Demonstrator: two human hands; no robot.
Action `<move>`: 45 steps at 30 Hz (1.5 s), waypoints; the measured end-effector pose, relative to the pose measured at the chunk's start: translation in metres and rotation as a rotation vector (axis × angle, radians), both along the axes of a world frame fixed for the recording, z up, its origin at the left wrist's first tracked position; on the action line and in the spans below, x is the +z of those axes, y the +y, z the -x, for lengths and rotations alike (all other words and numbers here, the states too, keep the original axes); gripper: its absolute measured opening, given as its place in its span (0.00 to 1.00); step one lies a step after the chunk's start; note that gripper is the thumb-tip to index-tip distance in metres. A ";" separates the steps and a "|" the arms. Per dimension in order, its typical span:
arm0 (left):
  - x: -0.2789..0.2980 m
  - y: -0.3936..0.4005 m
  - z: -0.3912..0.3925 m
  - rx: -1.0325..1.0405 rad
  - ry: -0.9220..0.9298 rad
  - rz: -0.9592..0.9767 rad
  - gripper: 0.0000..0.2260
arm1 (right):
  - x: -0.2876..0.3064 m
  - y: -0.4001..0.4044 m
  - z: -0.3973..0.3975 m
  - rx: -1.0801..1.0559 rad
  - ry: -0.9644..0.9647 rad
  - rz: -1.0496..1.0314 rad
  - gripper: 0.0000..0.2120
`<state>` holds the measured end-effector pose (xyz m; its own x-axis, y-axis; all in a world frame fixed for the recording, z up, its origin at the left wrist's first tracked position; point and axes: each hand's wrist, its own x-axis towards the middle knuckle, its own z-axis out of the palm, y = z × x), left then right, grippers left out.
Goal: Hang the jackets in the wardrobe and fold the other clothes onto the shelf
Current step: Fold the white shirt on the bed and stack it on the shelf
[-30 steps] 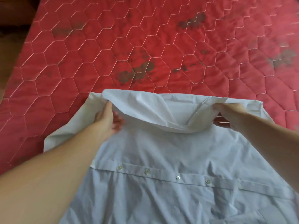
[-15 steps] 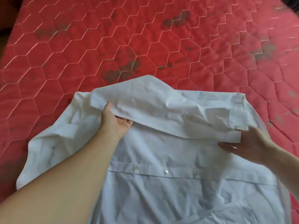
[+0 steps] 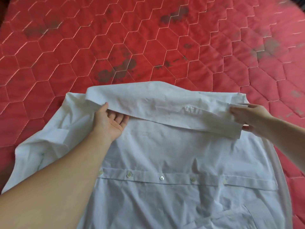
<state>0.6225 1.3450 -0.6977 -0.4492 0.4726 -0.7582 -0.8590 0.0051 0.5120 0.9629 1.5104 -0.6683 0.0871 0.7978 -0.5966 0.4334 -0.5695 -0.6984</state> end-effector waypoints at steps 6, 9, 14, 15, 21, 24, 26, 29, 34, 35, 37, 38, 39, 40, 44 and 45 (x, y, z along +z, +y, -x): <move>0.001 0.001 0.009 0.042 0.024 -0.033 0.15 | -0.011 0.014 0.002 0.000 -0.076 -0.141 0.05; 0.000 0.006 0.016 0.006 0.045 0.045 0.13 | -0.018 0.030 0.005 -0.033 -0.187 -0.234 0.08; -0.007 0.004 0.031 0.063 0.051 0.045 0.07 | -0.032 0.035 0.004 -0.016 -0.356 -0.219 0.10; -0.006 0.000 0.032 0.093 0.041 0.024 0.08 | -0.033 0.034 0.004 -0.034 -0.370 -0.242 0.11; 0.000 -0.019 0.044 0.033 0.055 -0.039 0.12 | -0.037 0.013 -0.007 0.002 -0.395 -0.445 0.09; -0.004 -0.010 0.051 -0.107 0.086 0.027 0.07 | -0.040 0.011 -0.019 0.065 -0.468 -0.449 0.10; -0.007 -0.007 0.053 -0.134 0.082 -0.011 0.06 | -0.040 0.010 -0.021 0.085 -0.504 -0.429 0.10; -0.007 -0.010 0.052 -0.116 0.007 -0.141 0.13 | -0.039 0.007 -0.021 0.118 -0.572 -0.388 0.10; -0.011 -0.026 0.039 -0.098 -0.057 -0.012 0.16 | -0.025 0.007 -0.007 0.209 -0.730 -0.284 0.11; -0.010 -0.030 0.040 -0.112 -0.043 0.033 0.15 | -0.021 0.007 0.004 0.229 -0.777 -0.334 0.12; -0.006 -0.032 0.046 -0.123 0.001 0.094 0.12 | -0.017 0.005 0.033 0.335 -0.802 -0.442 0.14; -0.003 -0.032 0.049 -0.115 0.024 0.104 0.10 | -0.016 0.005 0.052 0.414 -0.755 -0.504 0.15; 0.001 -0.031 0.053 -0.089 0.042 0.104 0.09 | -0.017 0.004 0.074 0.497 -0.680 -0.569 0.14; 0.004 -0.029 0.057 -0.053 0.051 0.100 0.10 | -0.015 0.001 0.099 0.577 -0.598 -0.616 0.12; 0.005 -0.022 0.084 -0.049 0.124 0.170 0.17 | -0.019 -0.013 0.196 0.868 -0.417 -0.581 0.08; 0.004 -0.019 0.091 -0.069 0.144 0.209 0.17 | -0.020 -0.014 0.218 0.890 -0.423 -0.550 0.09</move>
<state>0.5316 1.3263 -0.6935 -0.5317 0.3458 -0.7731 -0.7713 0.1794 0.6107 0.7447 1.4960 -0.6884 -0.5323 0.8219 -0.2029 0.7928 0.3999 -0.4599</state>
